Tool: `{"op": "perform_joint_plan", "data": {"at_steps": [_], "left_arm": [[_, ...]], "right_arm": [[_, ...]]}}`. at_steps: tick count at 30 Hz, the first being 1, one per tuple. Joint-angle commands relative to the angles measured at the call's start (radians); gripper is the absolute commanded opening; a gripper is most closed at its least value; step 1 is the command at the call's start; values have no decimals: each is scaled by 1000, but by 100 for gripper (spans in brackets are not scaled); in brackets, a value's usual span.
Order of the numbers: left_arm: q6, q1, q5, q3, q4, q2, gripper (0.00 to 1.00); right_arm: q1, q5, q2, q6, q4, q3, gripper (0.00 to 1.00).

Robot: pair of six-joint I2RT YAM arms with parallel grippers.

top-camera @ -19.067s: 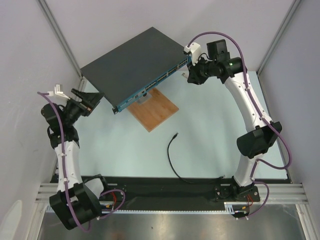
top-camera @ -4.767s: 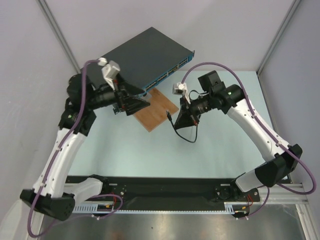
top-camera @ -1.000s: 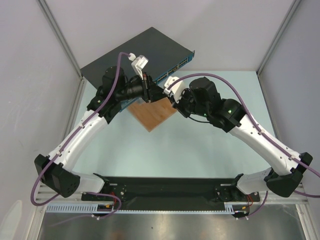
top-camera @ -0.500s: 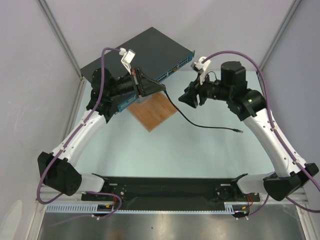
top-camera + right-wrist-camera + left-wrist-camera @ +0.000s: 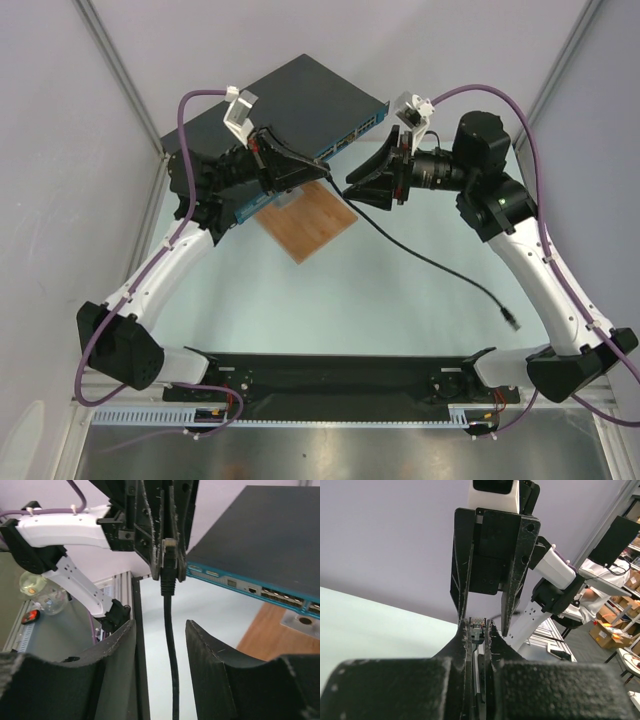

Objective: Insert the plug into the switch port

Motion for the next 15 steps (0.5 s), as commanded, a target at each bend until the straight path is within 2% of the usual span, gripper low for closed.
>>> {"op": "perform_joint_plan", "data": {"at_steps": [1,12,15], "left_arm": [[-28,-1,7,5,105,-2,0],[-52,-4,2,5,142,5,0],[-44,-7,2,5,134,4,0]], "right_arm": [[21,-39,6,64,99,41,49],[51,-1,57,42,92,81,46],[59,12,68,31,96,96,42]]}}
